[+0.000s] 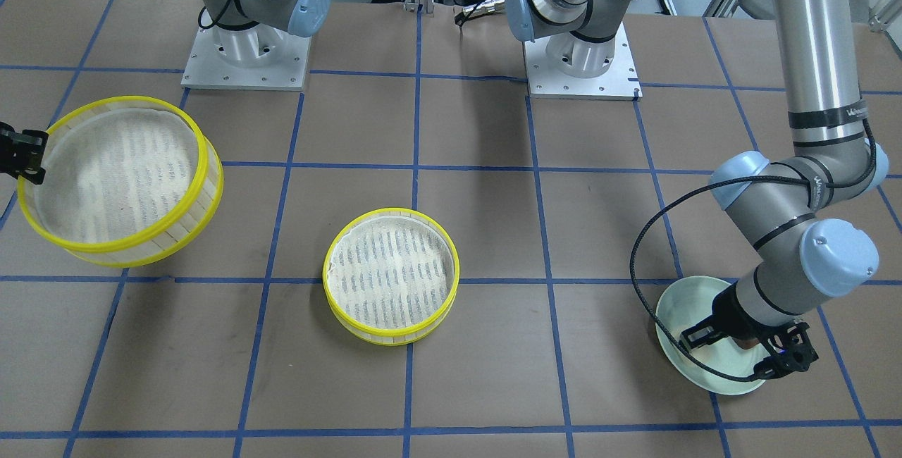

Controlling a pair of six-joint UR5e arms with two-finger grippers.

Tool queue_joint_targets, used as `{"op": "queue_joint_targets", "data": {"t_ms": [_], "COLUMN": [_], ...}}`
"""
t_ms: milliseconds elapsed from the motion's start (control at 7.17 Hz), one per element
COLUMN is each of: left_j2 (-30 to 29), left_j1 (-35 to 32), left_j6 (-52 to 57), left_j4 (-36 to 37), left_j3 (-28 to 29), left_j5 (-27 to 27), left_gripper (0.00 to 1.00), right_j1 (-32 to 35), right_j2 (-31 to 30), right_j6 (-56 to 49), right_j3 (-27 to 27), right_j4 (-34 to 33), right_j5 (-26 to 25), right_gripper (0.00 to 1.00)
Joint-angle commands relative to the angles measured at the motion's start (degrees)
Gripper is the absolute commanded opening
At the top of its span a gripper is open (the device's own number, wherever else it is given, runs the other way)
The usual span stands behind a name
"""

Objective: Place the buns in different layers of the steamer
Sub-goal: 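Set the top tier down with the right gripper while the left grasps the white bun, then carry the white bun with the left gripper over the bottom steamer tier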

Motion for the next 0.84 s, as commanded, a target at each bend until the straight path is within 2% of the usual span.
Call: {"op": "queue_joint_targets", "data": {"t_ms": [0, 279, 698], "left_j2": [2.86, 6.72, 11.83], "left_j1": [-0.22, -2.67, -15.65], "left_j6": [-0.02, -2.38, -17.82], "left_j4": [-0.28, -4.84, -4.25], "left_j3": [0.96, 3.34, 3.17], "left_j5": [0.34, 0.18, -3.06], "left_gripper": [0.00, 0.00, 0.00], "right_j1": [0.05, 0.14, 0.14], "right_j2": [-0.06, -0.14, -0.06], "right_j6": [0.01, 0.01, 0.10], "right_j3": [0.04, -0.04, -0.04], "right_j4": [0.07, 0.16, 0.25], "right_j5": [-0.02, -0.02, -0.02], "right_gripper": [0.00, 0.00, 0.00]}}
